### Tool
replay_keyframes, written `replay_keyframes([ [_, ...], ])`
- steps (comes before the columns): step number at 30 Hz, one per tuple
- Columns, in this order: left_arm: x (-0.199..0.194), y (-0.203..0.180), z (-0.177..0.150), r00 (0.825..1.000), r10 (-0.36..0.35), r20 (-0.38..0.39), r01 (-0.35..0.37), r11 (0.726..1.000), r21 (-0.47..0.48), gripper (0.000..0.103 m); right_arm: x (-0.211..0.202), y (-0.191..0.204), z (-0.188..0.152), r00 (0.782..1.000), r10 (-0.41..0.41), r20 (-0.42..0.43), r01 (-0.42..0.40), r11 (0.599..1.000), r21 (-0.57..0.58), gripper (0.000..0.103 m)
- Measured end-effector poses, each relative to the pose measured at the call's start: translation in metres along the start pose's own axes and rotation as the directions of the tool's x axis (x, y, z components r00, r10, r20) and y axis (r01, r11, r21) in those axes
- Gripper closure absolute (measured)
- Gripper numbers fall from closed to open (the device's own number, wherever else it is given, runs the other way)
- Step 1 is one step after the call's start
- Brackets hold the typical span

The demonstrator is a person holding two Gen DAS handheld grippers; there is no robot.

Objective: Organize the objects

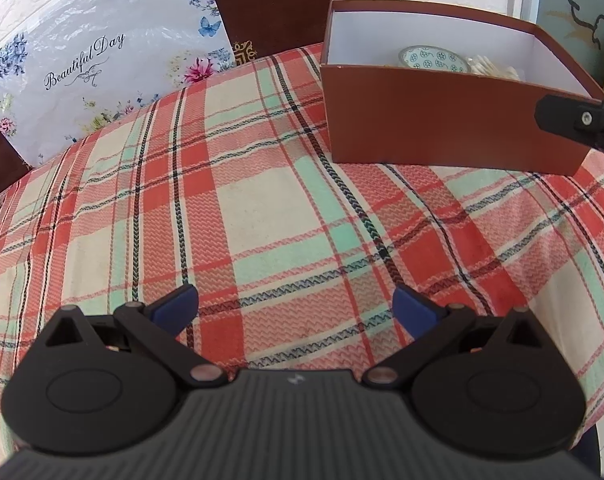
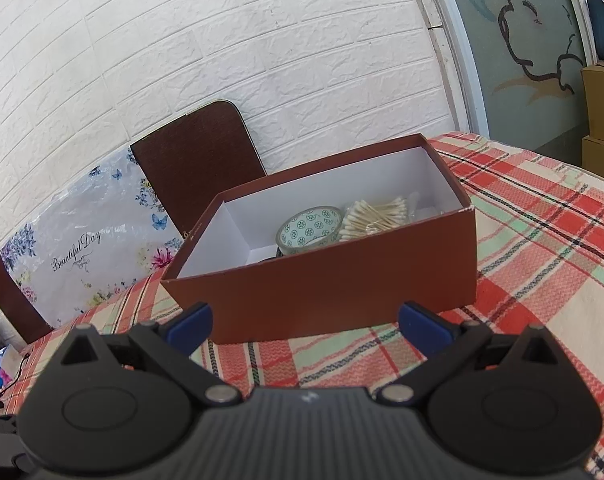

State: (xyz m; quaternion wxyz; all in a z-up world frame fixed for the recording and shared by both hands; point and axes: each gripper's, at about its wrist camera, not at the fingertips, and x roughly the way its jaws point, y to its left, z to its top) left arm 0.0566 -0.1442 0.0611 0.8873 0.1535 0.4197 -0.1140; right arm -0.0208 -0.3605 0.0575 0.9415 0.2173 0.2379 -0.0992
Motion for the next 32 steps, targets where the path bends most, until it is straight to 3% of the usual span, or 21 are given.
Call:
replay_keyframes([
  [32, -0.0062, -0.0007, -0.0007, 0.999, -0.031, 0.019, 0.031, 1.000, 0.001, 0.000, -0.0019, 0.0009, -0.0010, 1.000, -0.001, 0.002, 0.001, 1.000, -0.002, 0.000],
])
